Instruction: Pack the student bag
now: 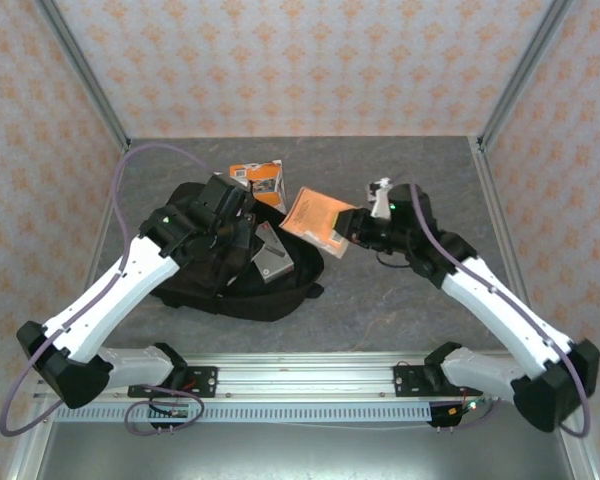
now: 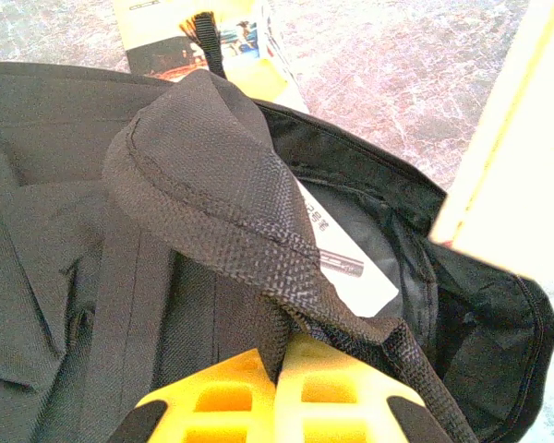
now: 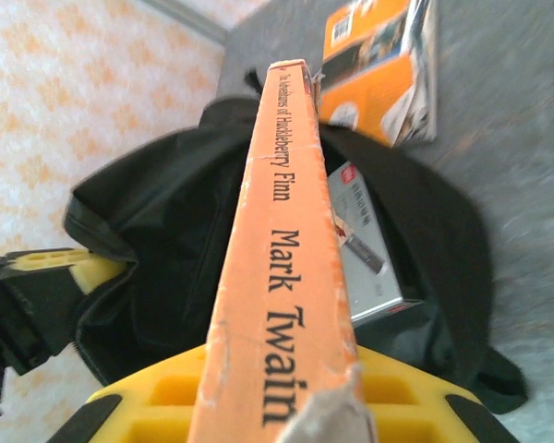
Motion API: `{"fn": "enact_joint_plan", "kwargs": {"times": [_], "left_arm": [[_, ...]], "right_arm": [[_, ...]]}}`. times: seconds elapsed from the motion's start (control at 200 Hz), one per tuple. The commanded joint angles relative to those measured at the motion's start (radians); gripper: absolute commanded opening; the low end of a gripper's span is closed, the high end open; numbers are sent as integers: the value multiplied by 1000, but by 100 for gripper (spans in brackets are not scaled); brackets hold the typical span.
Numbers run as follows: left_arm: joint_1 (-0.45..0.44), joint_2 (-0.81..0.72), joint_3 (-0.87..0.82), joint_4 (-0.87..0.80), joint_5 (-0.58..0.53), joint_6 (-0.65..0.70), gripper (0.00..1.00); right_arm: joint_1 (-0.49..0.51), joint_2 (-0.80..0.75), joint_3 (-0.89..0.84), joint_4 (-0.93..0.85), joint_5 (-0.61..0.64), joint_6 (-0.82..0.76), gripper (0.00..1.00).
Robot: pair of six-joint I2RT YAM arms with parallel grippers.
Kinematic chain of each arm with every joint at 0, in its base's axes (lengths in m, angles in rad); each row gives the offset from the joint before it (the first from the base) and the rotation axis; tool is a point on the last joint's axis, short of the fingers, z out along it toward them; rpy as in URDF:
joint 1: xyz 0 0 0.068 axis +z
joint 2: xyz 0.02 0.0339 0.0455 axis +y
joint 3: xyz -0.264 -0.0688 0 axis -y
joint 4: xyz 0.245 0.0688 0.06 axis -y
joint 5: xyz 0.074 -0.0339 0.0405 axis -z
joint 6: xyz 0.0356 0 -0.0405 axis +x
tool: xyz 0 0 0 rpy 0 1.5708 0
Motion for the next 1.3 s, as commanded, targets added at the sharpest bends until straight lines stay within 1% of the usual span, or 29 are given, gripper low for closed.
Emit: {"fn": "enact_joint_plan", "kwargs": {"times": [0.0, 0.13, 0.22, 0.265, 0.315, 0.395, 0.455, 0.52, 0.661, 0.846, 0.986, 1.066, 1.151, 1.181, 1.226, 1.256, 1.296], "left_arm": [[-3, -74, -26, 88, 27, 11, 0], [-3, -111, -57, 107, 50, 11, 0], [-3, -95, -61, 96, 97, 13, 0], [-4, -84, -60, 89, 129, 7, 10], [-3, -77, -54, 74, 146, -5, 27], [-3, -85, -42, 52, 136, -21, 50], [-3, -97, -26, 34, 120, -26, 63], [-3, -104, 0, 10, 114, -28, 73], [-3, -64, 72, -56, 132, -31, 80], [-3, -73, 128, -68, 125, -57, 84], [-3, -60, 118, -57, 172, -88, 86], [-3, -27, 113, -94, 133, -100, 85], [-3, -14, 91, -94, 109, -104, 81], [-3, -12, 82, -88, 108, -104, 78], [-3, -8, 73, -82, 105, -104, 71], [-3, -4, 70, -78, 104, -101, 64], [-3, 0, 66, -71, 104, -91, 52]], "right_arm": [[37, 71, 20, 128, -136, 126, 0], [80, 182, 30, 224, -217, 217, 0], [115, 230, 30, 342, -266, 296, 0], [129, 247, 38, 382, -281, 329, 0], [139, 253, 43, 423, -282, 358, 0], [141, 239, 53, 427, -265, 364, 0], [141, 216, 54, 413, -239, 350, 0], [141, 200, 58, 401, -233, 337, 0], [141, 185, 54, 414, -236, 338, 0], [144, 176, 38, 433, -236, 343, 0], [144, 171, 31, 439, -237, 344, 0], [144, 172, 30, 444, -238, 346, 0], [144, 171, 30, 444, -237, 346, 0], [144, 170, 29, 443, -239, 346, 0], [144, 170, 28, 444, -239, 346, 0], [144, 171, 28, 443, -240, 346, 0], [144, 168, 27, 444, -239, 346, 0]]}}
